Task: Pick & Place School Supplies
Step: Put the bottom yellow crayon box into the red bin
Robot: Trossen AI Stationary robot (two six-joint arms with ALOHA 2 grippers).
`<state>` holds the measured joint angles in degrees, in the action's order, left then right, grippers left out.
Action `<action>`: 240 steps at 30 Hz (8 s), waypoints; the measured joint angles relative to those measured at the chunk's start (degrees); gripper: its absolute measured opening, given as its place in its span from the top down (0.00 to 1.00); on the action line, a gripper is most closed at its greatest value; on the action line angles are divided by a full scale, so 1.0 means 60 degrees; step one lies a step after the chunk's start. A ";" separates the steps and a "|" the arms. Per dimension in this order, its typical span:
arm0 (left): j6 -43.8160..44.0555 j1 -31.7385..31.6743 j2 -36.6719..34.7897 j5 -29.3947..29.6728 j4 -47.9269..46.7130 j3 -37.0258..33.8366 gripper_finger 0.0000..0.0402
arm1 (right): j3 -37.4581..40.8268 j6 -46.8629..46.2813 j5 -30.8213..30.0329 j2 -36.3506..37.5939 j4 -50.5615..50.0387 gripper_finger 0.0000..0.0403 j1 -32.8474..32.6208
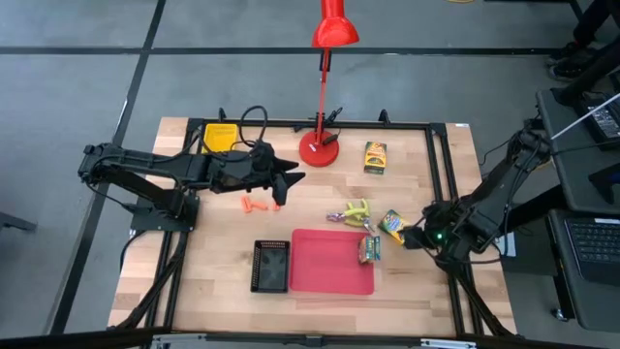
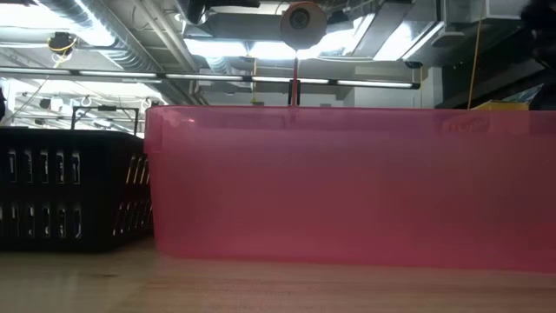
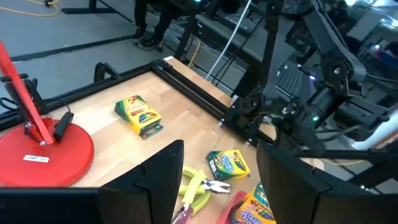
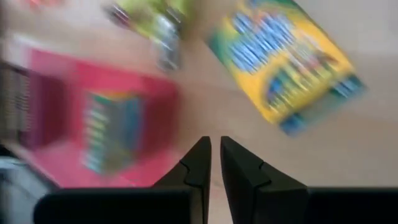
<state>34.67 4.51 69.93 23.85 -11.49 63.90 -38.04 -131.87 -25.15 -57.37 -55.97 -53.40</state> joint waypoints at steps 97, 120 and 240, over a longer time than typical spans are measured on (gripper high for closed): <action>0.0181 -0.0007 0.0004 -0.0607 -0.0843 0.0000 0.50 | -0.0885 0.7241 -0.1362 -0.2491 0.2779 0.90 0.6974; 0.0620 -0.0018 0.0004 -0.0623 -0.1818 0.0000 0.50 | 0.1512 0.5304 0.1028 -0.1937 0.1933 0.90 0.7221; 0.1803 -0.2608 0.8662 -0.6163 -0.1495 0.3895 1.00 | 0.1319 0.4047 -0.0508 -0.1941 0.5516 0.90 0.4825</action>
<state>45.49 -11.14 121.90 -13.13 -20.46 87.27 -30.13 -107.59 -28.20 -69.01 -22.87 -24.45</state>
